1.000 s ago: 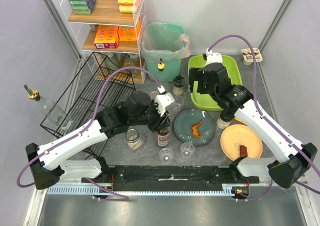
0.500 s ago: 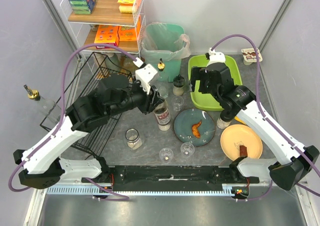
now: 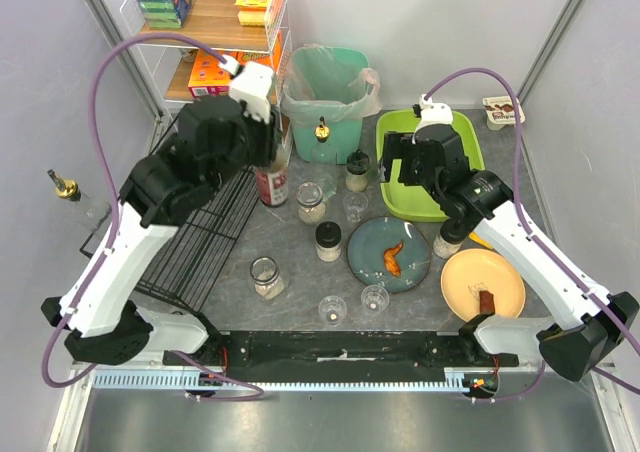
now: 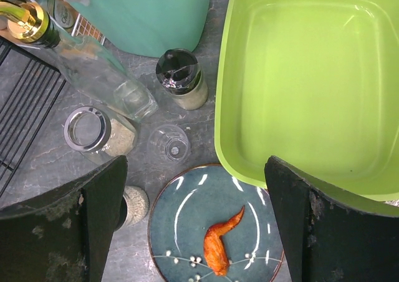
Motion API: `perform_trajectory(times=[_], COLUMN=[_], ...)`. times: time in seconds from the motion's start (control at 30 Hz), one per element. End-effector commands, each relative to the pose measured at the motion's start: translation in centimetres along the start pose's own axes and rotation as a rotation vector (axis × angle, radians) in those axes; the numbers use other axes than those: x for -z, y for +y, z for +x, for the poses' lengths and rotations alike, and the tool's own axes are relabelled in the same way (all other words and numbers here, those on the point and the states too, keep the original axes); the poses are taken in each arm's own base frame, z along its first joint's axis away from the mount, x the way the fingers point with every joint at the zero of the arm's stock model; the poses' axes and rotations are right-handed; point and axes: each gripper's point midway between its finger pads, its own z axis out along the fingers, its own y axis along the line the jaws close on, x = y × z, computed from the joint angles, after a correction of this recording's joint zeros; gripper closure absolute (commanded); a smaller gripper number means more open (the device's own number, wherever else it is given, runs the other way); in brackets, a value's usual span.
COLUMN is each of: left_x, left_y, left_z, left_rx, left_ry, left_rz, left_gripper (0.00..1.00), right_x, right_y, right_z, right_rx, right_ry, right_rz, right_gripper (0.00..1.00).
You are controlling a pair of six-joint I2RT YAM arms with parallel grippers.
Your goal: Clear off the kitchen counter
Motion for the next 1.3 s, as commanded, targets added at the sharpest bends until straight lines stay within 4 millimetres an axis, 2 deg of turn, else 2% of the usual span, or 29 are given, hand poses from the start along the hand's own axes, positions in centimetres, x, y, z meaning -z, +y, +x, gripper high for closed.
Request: perform_trajectory(times=[0.0,0.07,0.17,0.33,0.57,0.77,0.8,1.03,1.27], left_x=[0.6,0.0,0.2,1.0,2.2,4.0,4.6,6.5,7.6], left_y=[5.5,7.2,9.6,13.2,18.9,22.8,23.9,27.4,29.0], left_z=[-5.1,-5.3,-6.2,-7.5,-7.7,-7.7,-7.5,-6.7,-6.8], left_rx=[0.082,0.101,0.135,0.19,0.213,0.178,0.177,0.227,0.248], left_ry=[-0.142,-0.135,-0.164,-0.209,-0.211,-0.224,-0.222,-0.222,-0.243], left_rz=[-0.1,-0.124,-0.163,-0.224,-0.34,-0.454,-0.491,-0.621,-0.663], left_gripper=[0.98,0.98,0.98,0.98,0.98,0.98,0.99,0.99,0.98], right_x=[0.5,0.5,0.4,1.3,2.1,1.9,1.8,0.9,-0.2], right_y=[0.4,0.4,0.3,-0.2,-0.8,-1.1,-1.1,-1.2,-1.1], right_z=[-1.9,-1.8,-1.7,-3.1,-4.2,-4.3,-4.2,-3.8,-3.5], right_rx=[-0.022,-0.021,-0.016,-0.014,0.012,0.031,0.034,0.035,0.035], right_ry=[-0.06,-0.057,-0.054,-0.095,-0.123,-0.119,-0.117,-0.092,-0.072], right_rz=[-0.03,-0.033,-0.032,-0.029,-0.028,-0.025,-0.026,-0.031,-0.031], right_gripper=[0.02,0.02,0.02,0.02,0.02,0.02,0.02,0.02,0.02])
